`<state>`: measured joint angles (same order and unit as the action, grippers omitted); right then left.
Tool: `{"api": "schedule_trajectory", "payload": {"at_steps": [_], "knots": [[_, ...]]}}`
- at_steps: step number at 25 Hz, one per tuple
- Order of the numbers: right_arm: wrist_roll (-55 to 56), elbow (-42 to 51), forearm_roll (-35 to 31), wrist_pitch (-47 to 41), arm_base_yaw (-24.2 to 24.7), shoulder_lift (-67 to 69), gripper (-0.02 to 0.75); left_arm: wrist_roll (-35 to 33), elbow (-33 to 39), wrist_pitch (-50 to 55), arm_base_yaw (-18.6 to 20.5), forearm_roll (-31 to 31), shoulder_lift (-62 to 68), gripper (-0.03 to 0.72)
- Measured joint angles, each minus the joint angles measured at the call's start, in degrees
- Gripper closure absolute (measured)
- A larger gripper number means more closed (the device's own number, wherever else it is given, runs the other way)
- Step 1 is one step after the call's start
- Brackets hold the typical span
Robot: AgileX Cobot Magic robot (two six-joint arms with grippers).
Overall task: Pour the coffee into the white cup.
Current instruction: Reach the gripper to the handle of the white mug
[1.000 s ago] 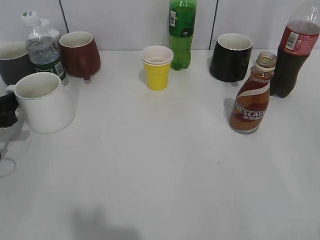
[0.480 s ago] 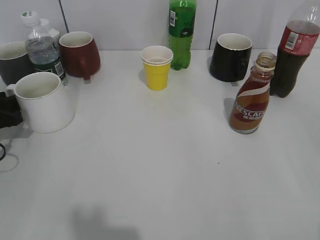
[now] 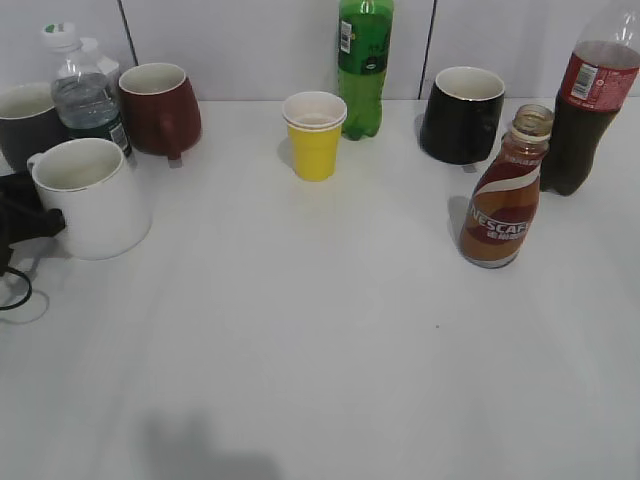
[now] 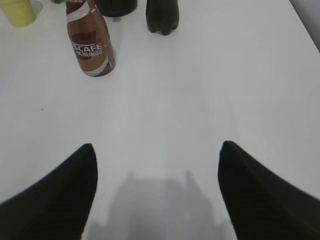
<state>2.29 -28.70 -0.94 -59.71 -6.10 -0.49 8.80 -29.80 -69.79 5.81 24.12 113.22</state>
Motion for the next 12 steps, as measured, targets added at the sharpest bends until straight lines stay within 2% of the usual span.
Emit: {"api": "schedule_trajectory", "payload": {"at_steps": [3, 12], "knots": [[0.0, 0.0, 0.0, 0.0, 0.0, 0.0, 0.150, 0.1, -0.1, -0.4, 0.0, 1.5, 0.0, 0.631], [0.0, 0.0, 0.0, 0.0, 0.0, 0.0, 0.150, 0.0, 0.5, -0.8, 0.0, 2.3, -0.1, 0.633]]}}
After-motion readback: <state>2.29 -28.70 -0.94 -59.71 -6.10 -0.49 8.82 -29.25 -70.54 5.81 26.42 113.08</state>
